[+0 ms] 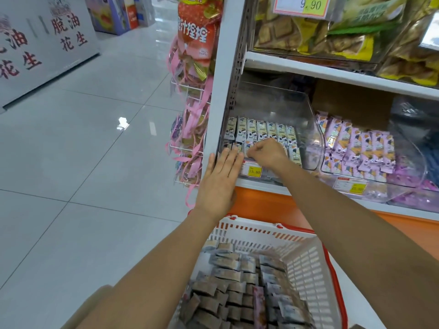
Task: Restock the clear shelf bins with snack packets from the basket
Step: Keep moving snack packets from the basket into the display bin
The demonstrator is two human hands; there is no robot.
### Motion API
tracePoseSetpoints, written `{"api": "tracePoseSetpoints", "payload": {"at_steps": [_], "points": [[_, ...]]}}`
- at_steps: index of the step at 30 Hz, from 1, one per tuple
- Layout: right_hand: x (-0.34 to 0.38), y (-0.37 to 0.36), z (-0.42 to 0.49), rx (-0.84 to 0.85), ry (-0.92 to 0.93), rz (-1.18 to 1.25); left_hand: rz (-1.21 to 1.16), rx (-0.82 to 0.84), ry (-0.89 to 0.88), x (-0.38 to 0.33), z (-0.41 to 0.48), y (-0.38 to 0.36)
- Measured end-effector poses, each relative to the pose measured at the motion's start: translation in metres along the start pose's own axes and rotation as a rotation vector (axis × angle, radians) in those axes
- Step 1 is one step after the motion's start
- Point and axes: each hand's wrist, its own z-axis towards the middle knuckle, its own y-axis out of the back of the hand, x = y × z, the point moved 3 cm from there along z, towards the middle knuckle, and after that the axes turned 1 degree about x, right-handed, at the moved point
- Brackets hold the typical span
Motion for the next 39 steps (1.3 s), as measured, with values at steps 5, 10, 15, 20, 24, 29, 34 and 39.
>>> {"api": "tracePoseSetpoints", "payload": {"at_steps": [5, 10, 15, 20, 24, 29, 34, 39], "points": [[0.0, 0.003, -0.012, -0.096, 0.113, 0.074, -0.047, 0.038, -0.017, 0.004, -0.005, 0.005], [0.005, 0.004, -0.056, -0.344, 0.402, 0.284, -0.076, 0.021, 0.001, 0.016, -0.043, -0.004], [-0.004, -0.043, -0.102, -0.177, 0.497, 0.289, -0.102, 0.105, 0.118, 0.031, -0.092, -0.04], [-0.052, -0.117, -0.124, 0.028, 0.385, 0.161, -0.084, 0.374, 0.248, 0.046, -0.14, -0.082], [-0.092, -0.166, -0.131, 0.165, 0.279, 0.113, -0.034, 0.541, 0.327, 0.052, -0.167, -0.107], [-0.118, -0.222, -0.134, 0.413, 0.205, -0.008, -0.196, 0.363, 0.323, 0.057, -0.185, -0.125], [-0.119, -0.282, -0.153, 0.673, 0.124, -0.039, -0.307, 0.295, 0.383, 0.062, -0.188, -0.128], [-0.125, -0.336, -0.179, 0.787, 0.192, -0.175, -0.333, 0.258, 0.409, 0.061, -0.187, -0.126]]}}
